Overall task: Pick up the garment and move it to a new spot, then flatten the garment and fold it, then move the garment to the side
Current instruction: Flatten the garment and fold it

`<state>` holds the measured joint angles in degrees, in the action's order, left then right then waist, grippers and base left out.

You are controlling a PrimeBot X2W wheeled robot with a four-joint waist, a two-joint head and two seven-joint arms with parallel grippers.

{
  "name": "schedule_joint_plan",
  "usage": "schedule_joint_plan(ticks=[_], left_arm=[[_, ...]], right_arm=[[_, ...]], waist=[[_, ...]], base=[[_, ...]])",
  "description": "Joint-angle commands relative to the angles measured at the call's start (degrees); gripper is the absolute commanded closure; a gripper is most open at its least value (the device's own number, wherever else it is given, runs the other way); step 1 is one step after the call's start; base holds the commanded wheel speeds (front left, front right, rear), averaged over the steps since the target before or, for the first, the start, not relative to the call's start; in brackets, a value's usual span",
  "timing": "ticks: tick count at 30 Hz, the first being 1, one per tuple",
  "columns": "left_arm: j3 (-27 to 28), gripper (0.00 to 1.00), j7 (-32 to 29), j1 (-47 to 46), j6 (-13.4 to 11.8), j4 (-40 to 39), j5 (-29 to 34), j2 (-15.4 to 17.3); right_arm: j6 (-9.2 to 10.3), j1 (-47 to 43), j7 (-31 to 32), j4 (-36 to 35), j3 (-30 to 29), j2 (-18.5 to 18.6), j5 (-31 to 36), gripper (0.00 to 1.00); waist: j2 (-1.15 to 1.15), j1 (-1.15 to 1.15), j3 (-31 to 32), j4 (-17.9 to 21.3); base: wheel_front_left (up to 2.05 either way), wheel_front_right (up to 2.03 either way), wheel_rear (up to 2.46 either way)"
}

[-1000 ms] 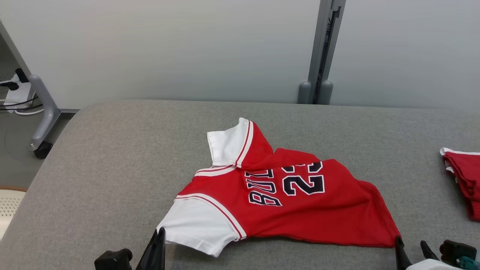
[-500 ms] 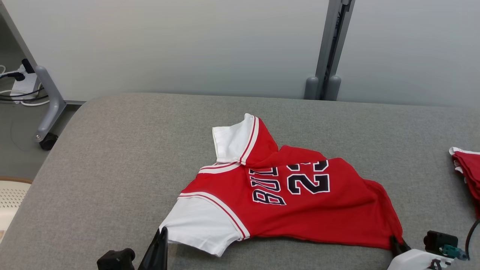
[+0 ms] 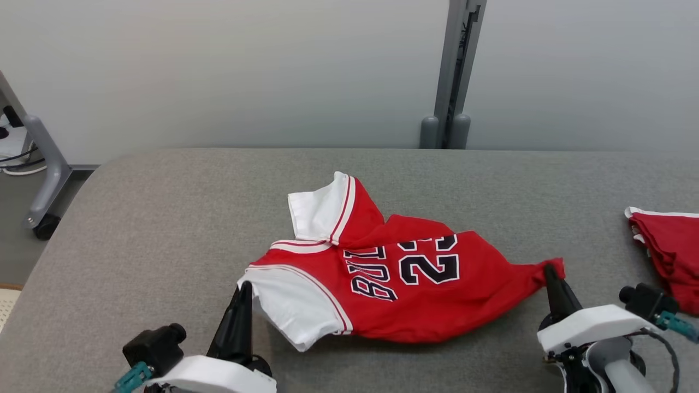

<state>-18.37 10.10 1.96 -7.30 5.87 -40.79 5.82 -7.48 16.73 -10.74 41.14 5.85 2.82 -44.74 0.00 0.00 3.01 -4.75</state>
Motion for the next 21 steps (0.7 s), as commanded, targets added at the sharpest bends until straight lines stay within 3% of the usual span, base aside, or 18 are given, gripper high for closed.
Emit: schedule_joint_plan(ticks=[1, 8, 19, 21], left_arm=[[0.7, 1.0, -0.1, -1.6, 1.0, -1.6, -2.0, -0.3], [3.0, 1.0, -1.5, -4.7, 3.8, -11.3, -10.9, -1.8], [5.3, 1.0, -7.3, -11.6, 1.4, -29.6, -14.5, -0.1], [5.3, 1.0, -8.0, -12.4, 1.0, -30.8, -14.6, 0.1]], right_arm=[[-0.02, -1.1, 0.9, -3.8, -0.1, 1.4, -1.8, 1.0], [-0.03, -6.2, 6.0, -21.5, -2.6, 3.8, -8.8, 1.0], [-0.04, -13.8, 15.8, -48.6, -10.5, 2.8, -13.0, 1.0], [-0.03, -14.2, 16.7, -50.8, -11.5, 2.5, -13.4, 1.0]], waist=[[0.0, 0.0, 0.5, 1.1], [0.0, 0.0, 1.0, 3.5], [0.0, 0.0, 0.5, 6.2], [0.0, 0.0, 0.4, 6.5]], base=[[0.0, 0.0, 0.0], [0.0, 0.0, 0.0], [0.0, 0.0, 0.0], [0.0, 0.0, 0.0]])
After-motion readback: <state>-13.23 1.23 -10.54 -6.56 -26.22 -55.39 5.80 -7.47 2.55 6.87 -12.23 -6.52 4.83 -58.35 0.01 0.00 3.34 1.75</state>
